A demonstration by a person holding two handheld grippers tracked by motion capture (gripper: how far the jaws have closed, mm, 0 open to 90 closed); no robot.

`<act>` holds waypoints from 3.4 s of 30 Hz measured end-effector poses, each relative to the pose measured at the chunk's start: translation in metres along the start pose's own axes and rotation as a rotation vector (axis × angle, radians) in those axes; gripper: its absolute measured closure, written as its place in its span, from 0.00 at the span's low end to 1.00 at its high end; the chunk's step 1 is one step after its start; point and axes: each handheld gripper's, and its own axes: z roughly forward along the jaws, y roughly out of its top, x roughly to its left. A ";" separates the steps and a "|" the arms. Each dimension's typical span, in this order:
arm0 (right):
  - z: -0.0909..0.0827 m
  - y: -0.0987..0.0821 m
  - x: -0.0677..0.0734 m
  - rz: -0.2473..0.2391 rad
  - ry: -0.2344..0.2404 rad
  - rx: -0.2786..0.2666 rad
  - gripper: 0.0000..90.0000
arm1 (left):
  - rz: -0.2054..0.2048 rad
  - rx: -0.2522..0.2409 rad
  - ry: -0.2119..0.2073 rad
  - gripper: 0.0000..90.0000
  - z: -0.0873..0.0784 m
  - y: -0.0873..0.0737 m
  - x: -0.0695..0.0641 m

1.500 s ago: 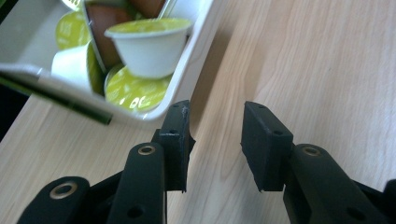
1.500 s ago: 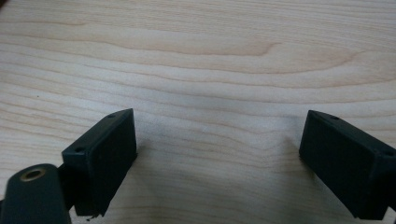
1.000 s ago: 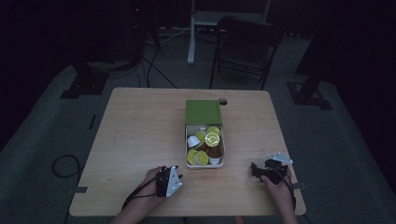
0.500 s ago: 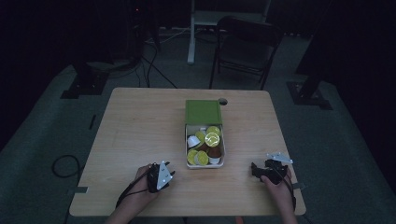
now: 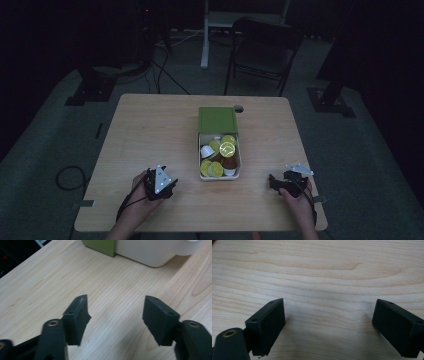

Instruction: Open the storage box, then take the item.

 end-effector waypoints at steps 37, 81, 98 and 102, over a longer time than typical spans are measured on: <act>0.000 0.000 -0.001 -0.003 0.004 0.000 0.12 | -0.274 0.087 -0.016 0.17 0.000 -0.052 0.039; -0.005 -0.001 0.004 -0.003 0.013 0.026 0.12 | -0.424 0.160 -0.002 0.16 0.006 -0.061 0.050; -0.018 0.007 0.016 0.002 0.038 -0.001 0.15 | -0.422 0.163 -0.005 0.14 0.006 -0.061 0.050; -0.023 0.011 0.022 -0.012 0.054 -0.009 0.15 | -0.422 0.164 -0.004 0.14 0.007 -0.061 0.050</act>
